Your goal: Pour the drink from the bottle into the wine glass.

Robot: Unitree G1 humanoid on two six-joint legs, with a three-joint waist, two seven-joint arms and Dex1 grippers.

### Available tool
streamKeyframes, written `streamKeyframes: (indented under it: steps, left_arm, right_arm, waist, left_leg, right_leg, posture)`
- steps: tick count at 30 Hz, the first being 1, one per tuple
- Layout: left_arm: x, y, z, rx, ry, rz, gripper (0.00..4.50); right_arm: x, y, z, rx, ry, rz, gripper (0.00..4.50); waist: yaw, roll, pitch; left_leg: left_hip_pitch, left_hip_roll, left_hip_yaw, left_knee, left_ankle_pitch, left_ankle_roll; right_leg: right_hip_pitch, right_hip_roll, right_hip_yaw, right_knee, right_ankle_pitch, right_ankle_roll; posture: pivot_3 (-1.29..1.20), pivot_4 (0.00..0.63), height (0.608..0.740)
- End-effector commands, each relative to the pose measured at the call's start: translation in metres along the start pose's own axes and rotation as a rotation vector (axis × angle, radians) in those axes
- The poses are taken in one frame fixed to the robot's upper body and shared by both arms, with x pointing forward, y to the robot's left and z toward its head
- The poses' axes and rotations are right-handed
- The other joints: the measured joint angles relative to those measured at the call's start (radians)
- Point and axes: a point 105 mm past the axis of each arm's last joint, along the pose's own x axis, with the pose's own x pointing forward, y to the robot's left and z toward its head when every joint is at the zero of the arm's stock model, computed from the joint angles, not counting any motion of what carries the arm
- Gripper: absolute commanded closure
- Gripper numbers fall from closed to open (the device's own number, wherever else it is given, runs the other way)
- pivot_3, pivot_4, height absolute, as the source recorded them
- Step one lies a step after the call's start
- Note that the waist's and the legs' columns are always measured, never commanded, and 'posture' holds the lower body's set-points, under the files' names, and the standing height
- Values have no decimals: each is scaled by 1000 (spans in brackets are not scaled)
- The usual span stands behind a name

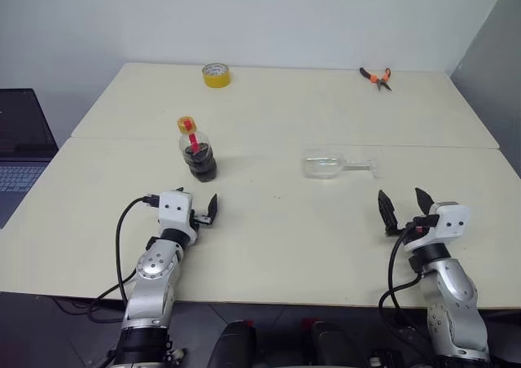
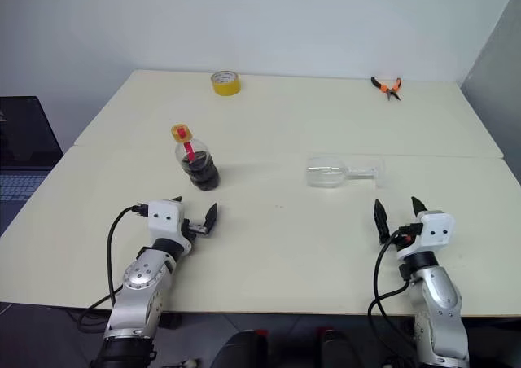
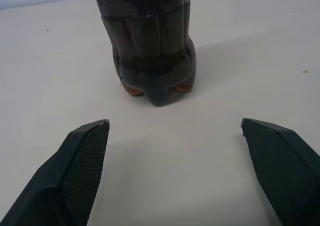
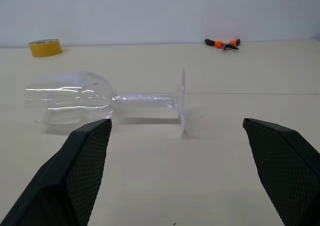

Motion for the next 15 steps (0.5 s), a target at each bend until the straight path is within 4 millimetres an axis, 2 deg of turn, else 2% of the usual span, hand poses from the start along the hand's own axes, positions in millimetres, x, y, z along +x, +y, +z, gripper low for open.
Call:
streamKeyframes:
  steps: [1, 11, 15]
  left_arm:
    - [-2, 4, 15, 20, -72, 20, 32]
    - [-4, 11, 16, 32, -81, 37, 32]
    - [-6, 32, 17, -2, -80, 130, 32]
  right_arm:
    - [4, 3, 9, -5, -33, 20, 0]
    - [3, 8, 9, -23, -26, 63, 0]
    - [-3, 37, 16, -31, -21, 244, 0]
  waist:
    - [0, 0, 0]
    - [0, 0, 0]
    - [0, 0, 0]
  left_leg:
    - [0, 0, 0, 0, 0, 0]
    - [0, 0, 0, 0, 0, 0]
    - [0, 0, 0, 0, 0, 0]
  right_leg:
    - [0, 0, 0, 0, 0, 0]
    - [0, 0, 0, 0, 0, 0]
    - [0, 0, 0, 0, 0, 0]
  posture:
    - [0, 150, 740]
    - [0, 150, 740]
    - [0, 150, 740]
